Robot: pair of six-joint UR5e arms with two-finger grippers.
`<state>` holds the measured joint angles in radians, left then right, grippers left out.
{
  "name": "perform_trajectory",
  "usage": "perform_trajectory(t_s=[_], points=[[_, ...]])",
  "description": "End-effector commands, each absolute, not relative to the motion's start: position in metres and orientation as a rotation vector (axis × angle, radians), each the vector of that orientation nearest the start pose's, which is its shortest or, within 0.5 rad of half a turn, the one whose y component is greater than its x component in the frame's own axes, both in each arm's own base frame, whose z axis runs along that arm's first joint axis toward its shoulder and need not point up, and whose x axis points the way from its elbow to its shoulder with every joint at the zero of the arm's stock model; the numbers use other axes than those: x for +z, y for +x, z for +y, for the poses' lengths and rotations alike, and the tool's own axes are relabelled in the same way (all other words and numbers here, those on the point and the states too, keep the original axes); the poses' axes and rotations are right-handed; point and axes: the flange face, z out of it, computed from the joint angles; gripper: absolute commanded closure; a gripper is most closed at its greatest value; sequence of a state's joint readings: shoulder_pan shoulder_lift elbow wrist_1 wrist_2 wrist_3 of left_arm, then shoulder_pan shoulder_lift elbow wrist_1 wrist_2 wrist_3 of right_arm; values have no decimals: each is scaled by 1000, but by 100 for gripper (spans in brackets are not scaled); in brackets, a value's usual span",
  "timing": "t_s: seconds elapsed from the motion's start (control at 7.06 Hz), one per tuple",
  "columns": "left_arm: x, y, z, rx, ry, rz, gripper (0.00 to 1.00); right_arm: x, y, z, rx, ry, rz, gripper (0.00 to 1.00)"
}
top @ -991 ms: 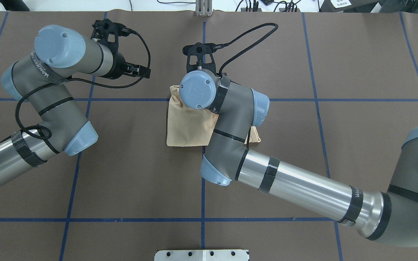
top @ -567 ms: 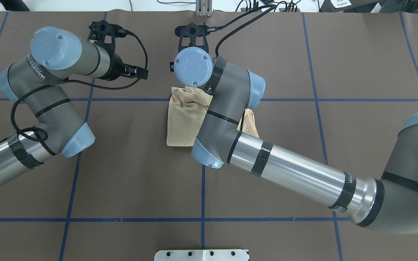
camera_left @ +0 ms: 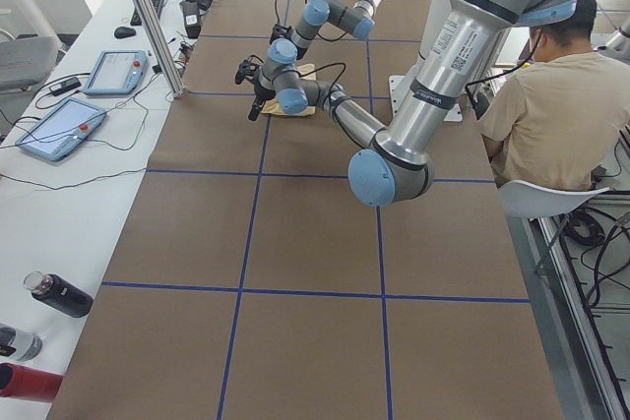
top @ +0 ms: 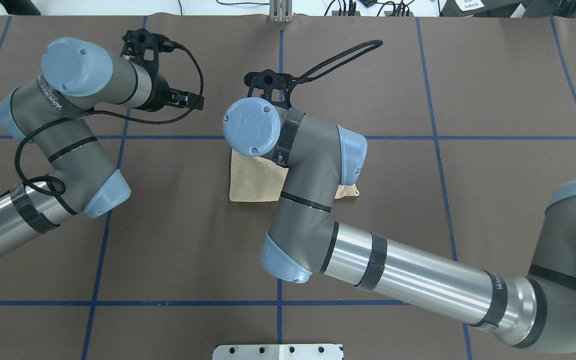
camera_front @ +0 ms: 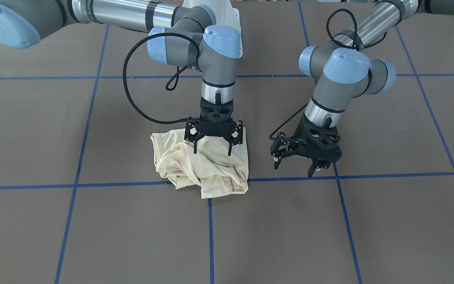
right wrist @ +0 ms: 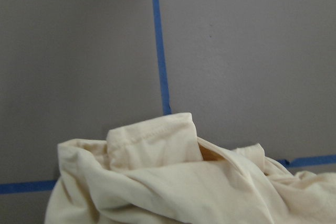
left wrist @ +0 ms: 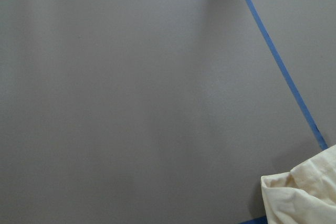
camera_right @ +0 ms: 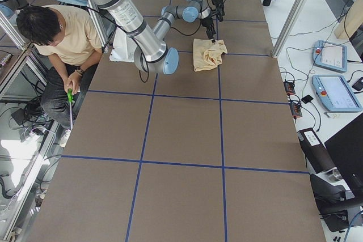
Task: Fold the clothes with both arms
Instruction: 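Raise the right gripper away from the folded shirt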
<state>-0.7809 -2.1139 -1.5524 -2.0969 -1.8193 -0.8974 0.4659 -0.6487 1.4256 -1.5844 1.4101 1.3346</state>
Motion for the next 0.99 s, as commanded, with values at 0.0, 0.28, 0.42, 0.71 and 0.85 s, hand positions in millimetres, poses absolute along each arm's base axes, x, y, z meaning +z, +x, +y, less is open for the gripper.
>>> perform_trajectory(t_s=[0.0, 0.28, 0.42, 0.71, 0.85], points=[[291, 415, -564, 34, 527, 931, 0, 181, -620, -453, 307, 410, -652, 24], [291, 416, -564, 34, 526, 932, 0, 178, -622, -449, 356, 396, -689, 36], [291, 416, -564, 34, 526, 932, 0, 173, -622, -447, 363, 392, -699, 36], [291, 416, -564, 34, 526, 932, 0, 177, -627, -439, 391, 368, -697, 36], [291, 416, -564, 34, 526, 932, 0, 194, -631, -432, 389, 363, -681, 40]])
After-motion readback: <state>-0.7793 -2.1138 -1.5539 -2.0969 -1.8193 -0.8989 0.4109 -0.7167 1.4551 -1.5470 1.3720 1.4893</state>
